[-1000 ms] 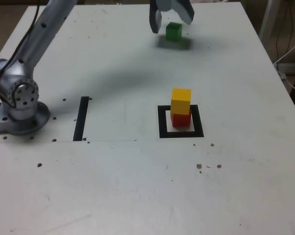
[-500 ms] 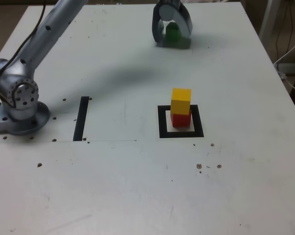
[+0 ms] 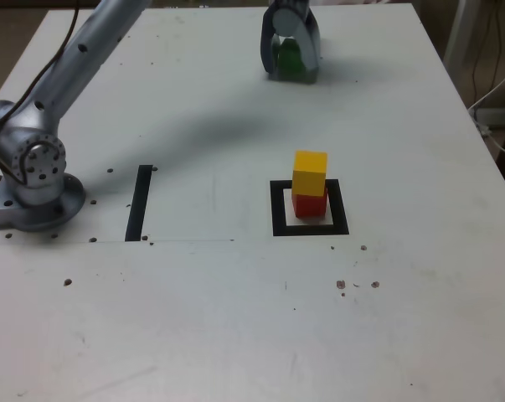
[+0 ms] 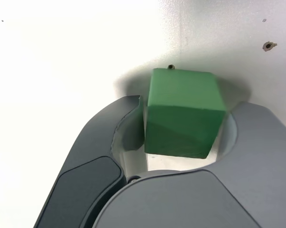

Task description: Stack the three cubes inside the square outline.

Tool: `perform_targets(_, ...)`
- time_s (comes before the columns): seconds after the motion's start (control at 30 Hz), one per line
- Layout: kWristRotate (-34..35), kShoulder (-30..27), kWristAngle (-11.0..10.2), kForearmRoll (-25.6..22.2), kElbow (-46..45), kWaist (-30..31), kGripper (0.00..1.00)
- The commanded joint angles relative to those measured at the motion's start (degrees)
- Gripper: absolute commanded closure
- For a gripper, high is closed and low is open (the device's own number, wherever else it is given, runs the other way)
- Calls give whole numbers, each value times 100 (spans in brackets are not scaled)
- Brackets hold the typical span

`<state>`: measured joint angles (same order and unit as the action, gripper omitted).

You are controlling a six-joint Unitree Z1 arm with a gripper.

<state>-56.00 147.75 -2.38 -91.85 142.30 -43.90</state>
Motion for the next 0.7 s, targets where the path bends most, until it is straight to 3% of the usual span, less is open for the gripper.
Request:
perform_targets(0.0,20,25,-8,-176,-6,19,71)
perform_targets(0.4,130,-126,-53,-173,-143,145,72)
perform_targets(0.67,425,-758,-63,-158,-706,462,72)
